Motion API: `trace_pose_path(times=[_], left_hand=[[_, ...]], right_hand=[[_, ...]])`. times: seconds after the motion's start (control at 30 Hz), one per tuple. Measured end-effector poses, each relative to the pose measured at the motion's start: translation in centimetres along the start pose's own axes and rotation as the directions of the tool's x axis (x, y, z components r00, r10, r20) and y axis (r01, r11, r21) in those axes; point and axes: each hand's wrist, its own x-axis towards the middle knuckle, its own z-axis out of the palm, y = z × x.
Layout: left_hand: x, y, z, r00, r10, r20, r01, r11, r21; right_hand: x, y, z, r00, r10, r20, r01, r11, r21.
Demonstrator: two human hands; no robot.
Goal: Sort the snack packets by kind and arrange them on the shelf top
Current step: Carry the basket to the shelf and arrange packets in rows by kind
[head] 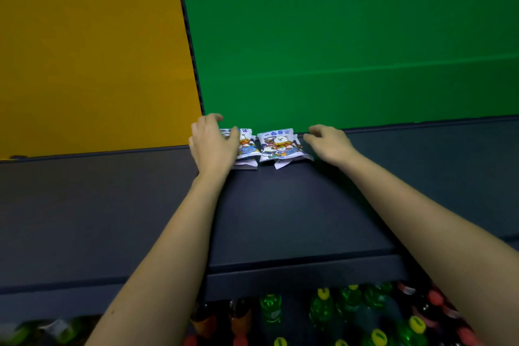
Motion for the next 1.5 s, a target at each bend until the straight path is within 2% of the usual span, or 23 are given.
trace_pose_path(times=[0.1, 0.23, 0.3, 0.43, 0.63, 0.77, 0.87, 1.17, 1.33, 1.5], left_hand=[[-1.2, 2.0, -1.3, 0.973, 0.232, -0.008, -0.232, 0.973, 0.011], [-4.4, 5.1, -2.5, 0.874, 0.438, 0.212, -0.466, 0.878, 0.106], [-6.7, 6.5, -2.8, 0.815, 0.522, 0.253, -0.554, 0.830, 0.073], [-12.1, 9.8, -3.4, 0.739, 0.612, 0.284, -0.634, 0.773, -0.017], [-21.7, 13.5, -2.9, 0.651, 0.707, 0.276, -0.714, 0.694, -0.095], [-29.4, 16.3, -1.6, 0.641, 0.672, 0.370, -0.664, 0.728, -0.171], [-35.5, 18.1, -0.2, 0.631, 0.617, 0.470, -0.617, 0.767, -0.177], [-52.8, 22.8, 4.1, 0.527, 0.539, 0.657, -0.573, 0.796, -0.194], [-58.2, 23.8, 6.9, 0.512, 0.482, 0.711, -0.554, 0.818, -0.155], [-63.2, 25.0, 10.9, 0.526, 0.319, 0.788, -0.451, 0.890, -0.059]], right_hand=[[-2.9, 1.1, -2.6, 0.998, -0.062, -0.011, 0.061, 0.992, -0.113], [-8.8, 2.9, -6.2, 0.992, -0.095, -0.083, 0.077, 0.976, -0.205], [-12.4, 4.2, -8.3, 0.984, -0.106, -0.144, 0.078, 0.979, -0.189], [-20.4, 7.9, -13.0, 0.958, -0.083, -0.275, 0.034, 0.984, -0.178], [-34.3, 16.7, -19.5, 0.905, 0.081, -0.418, -0.209, 0.940, -0.269], [-44.1, 22.8, -22.9, 0.841, 0.198, -0.504, -0.366, 0.893, -0.261], [-50.7, 27.2, -24.0, 0.819, 0.282, -0.500, -0.445, 0.862, -0.242], [-63.6, 38.5, -25.6, 0.791, 0.520, -0.322, -0.602, 0.757, -0.256], [-66.3, 44.3, -26.2, 0.782, 0.584, -0.217, -0.623, 0.741, -0.251], [-65.9, 51.9, -25.9, 0.783, 0.616, -0.087, -0.616, 0.749, -0.243]])
